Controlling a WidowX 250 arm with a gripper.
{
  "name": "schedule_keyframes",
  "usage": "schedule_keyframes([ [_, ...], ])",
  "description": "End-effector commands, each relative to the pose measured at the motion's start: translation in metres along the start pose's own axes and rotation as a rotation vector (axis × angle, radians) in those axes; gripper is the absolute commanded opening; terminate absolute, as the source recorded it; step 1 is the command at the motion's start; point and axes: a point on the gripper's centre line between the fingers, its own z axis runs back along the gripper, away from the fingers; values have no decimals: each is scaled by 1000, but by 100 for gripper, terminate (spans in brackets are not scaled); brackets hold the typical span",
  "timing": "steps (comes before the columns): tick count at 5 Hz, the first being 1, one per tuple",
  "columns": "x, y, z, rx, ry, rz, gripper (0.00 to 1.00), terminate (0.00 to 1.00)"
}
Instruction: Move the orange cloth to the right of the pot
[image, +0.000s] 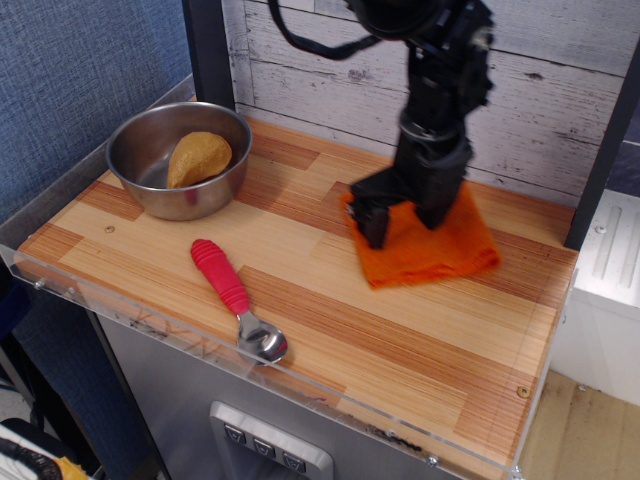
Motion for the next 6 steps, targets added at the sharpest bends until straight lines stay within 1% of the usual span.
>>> schedule_keyframes([
  [1, -50, -27, 16, 8, 73, 112, 100, 0],
  [2, -54, -41, 12, -2, 64, 137, 100, 0],
  [3, -50, -51, 11, -17, 72, 135, 100, 0],
  [4, -47, -48, 16, -4, 72, 124, 100, 0],
  [5, -46, -41, 25, 32, 74, 118, 100, 0],
  [6, -47, -39, 34, 46, 57, 119, 100, 0],
])
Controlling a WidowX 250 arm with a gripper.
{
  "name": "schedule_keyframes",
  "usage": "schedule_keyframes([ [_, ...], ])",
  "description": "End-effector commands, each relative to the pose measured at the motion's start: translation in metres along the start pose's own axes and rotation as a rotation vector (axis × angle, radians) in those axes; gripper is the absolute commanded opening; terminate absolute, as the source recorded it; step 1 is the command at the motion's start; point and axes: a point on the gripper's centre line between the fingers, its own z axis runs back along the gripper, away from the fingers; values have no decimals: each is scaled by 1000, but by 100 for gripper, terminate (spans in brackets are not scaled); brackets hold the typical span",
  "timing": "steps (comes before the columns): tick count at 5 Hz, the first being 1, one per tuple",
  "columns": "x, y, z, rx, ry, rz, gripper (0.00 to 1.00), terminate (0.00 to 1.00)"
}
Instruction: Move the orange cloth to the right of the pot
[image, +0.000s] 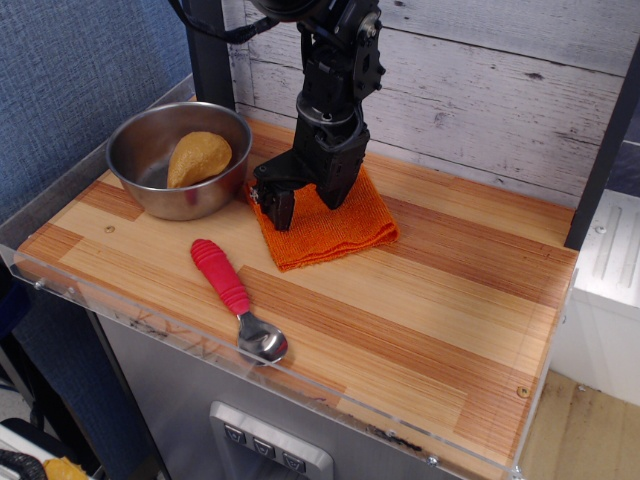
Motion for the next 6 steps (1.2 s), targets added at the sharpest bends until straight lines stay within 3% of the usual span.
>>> schedule_keyframes([
  [1, -14, -1, 45, 86, 38, 13, 100, 0],
  [3, -31, -10, 102, 159, 102, 22, 100, 0],
  [6, -24, -24, 169, 231, 139, 10, 100, 0],
])
